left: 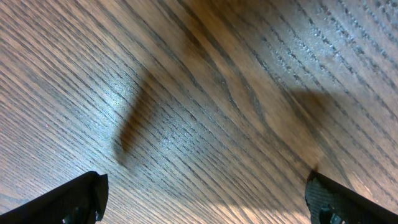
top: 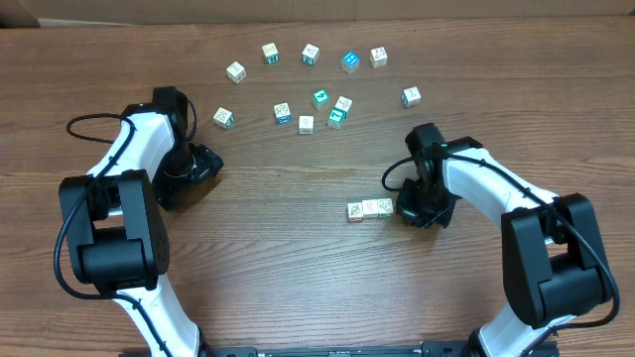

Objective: Form a horizontal line
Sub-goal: 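Raise the right gripper up and away from the row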

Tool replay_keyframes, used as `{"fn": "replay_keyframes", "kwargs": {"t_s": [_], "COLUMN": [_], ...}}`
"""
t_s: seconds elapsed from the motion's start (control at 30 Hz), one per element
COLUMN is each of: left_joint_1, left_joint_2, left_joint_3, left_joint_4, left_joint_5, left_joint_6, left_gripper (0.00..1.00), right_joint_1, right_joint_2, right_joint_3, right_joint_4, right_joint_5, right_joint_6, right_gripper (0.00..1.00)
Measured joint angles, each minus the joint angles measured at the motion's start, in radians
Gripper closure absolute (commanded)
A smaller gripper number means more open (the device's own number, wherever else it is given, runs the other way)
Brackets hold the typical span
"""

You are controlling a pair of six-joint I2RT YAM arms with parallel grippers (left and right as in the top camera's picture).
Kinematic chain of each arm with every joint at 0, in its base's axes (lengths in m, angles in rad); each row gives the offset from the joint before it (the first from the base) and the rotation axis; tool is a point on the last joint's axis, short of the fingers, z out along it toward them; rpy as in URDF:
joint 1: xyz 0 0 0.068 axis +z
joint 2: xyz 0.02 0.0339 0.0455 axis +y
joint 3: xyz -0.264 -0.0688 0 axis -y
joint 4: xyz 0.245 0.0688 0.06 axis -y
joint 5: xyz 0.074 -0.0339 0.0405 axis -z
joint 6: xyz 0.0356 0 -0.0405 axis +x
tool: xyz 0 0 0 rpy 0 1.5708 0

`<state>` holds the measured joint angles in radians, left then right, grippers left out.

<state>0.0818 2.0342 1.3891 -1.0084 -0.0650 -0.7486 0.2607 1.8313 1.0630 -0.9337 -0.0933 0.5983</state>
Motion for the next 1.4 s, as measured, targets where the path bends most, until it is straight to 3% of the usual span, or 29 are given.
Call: {"fn": "replay_keyframes", "kwargs": {"t_s": [0.23,0.3,0.47,0.83,0.93,1.13,1.4], "left_joint_1": [0.0,0.0,0.0,0.0,0.0,0.0,0.0], "left_joint_2": [0.0,0.0,0.0,0.0,0.0,0.0,0.0], "left_joint_3": [0.0,0.0,0.0,0.0,0.0,0.0,0.0], "left_joint_4": [0.0,0.0,0.0,0.0,0.0,0.0,0.019], "left_joint_5": [0.0,0.0,0.0,0.0,0.0,0.0,0.0], "left_joint_6": [0.0,0.0,0.0,0.0,0.0,0.0,0.0], "left_gripper": [0.0,0.01,0.0,0.0,0.0,0.0,0.01], "right_joint_1": [-0.006,-0.006,-0.006,-0.005,-0.006,-0.006,-0.006], "right_joint_2": [-0.005,-0.005,-0.005,-0.007,-0.007,-0.007,-0.007], "right_joint_3": [0.0,0.0,0.0,0.0,0.0,0.0,-0.001], "right_joint_4": [0.094,0.131,0.164,0.222,0.235,0.237,0.238], "right_joint_5": [0.042,0.053,0.077,0.145,0.166,0.19,0.203], "right_joint_6": [0.002,0.006,0.015,0.027,0.026,0.027,0.023], "right_gripper": [0.88,0.82,0.78,0.41,0.35,0.26,0.26]}}
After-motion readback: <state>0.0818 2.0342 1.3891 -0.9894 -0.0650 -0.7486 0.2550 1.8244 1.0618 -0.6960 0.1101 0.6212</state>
